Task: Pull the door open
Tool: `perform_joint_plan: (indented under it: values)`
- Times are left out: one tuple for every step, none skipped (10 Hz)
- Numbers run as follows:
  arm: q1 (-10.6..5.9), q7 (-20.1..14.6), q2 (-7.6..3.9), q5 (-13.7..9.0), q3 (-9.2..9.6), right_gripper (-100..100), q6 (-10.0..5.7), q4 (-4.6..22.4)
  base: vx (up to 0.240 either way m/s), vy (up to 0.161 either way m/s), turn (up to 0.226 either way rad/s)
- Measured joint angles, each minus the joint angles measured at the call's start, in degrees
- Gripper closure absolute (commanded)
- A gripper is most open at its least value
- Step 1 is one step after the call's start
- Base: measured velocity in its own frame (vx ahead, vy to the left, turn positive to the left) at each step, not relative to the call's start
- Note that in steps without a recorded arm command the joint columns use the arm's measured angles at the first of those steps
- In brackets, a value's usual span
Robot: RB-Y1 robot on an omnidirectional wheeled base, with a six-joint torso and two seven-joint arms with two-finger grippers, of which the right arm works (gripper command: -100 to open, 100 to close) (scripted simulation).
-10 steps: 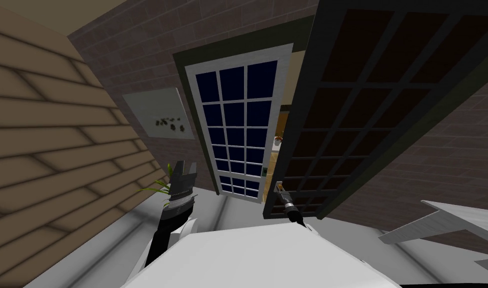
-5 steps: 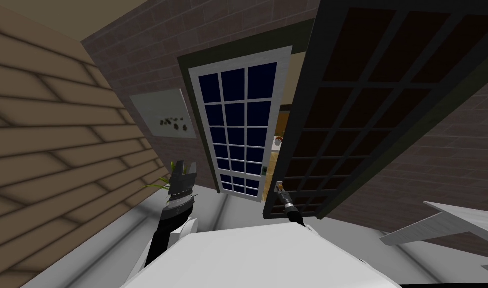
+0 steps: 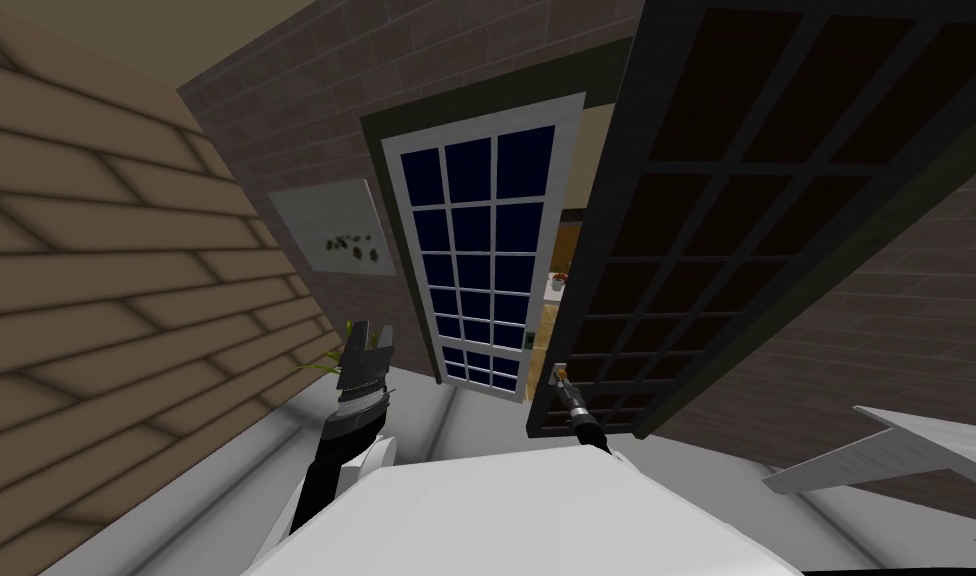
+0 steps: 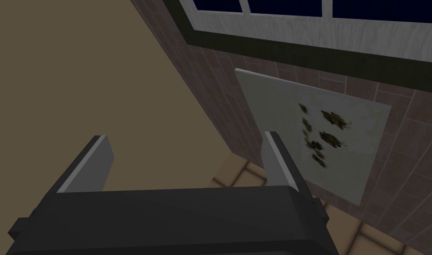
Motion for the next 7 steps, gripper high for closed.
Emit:
perform_joint_plan:
  values:
    - [-0.03, -1.4, -0.04, -0.3, 0.17, 100, 0.06, 0.1, -0.041, -0.022, 0.057]
    - [0.76, -3.1, 0.04, -0.6, 0.46, 100, 0.73, -1.3, -0.03, -0.015, 0.022]
    - [1.37, -4.4, 0.19, -0.7, 0.65, 100, 1.42, -2.6, -0.011, -0.005, -0.001]
    - [1.25, -5.1, 0.19, -0.7, 0.71, 100, 1.32, -2.2, 0.0, 0.0, 0.0]
    - [0.03, -5.2, -0.06, -0.8, 0.63, 100, 0.11, 0.3, -0.017, -0.002, 0.033]
    - [0.48, -6.2, -0.05, -1.0, 0.74, 100, 0.31, -0.5, -0.034, -0.016, 0.05]
    - [0.3, -7.8, -0.05, -1.4, 0.9, 100, 0.4, -0.4, -0.03, -0.019, 0.027]
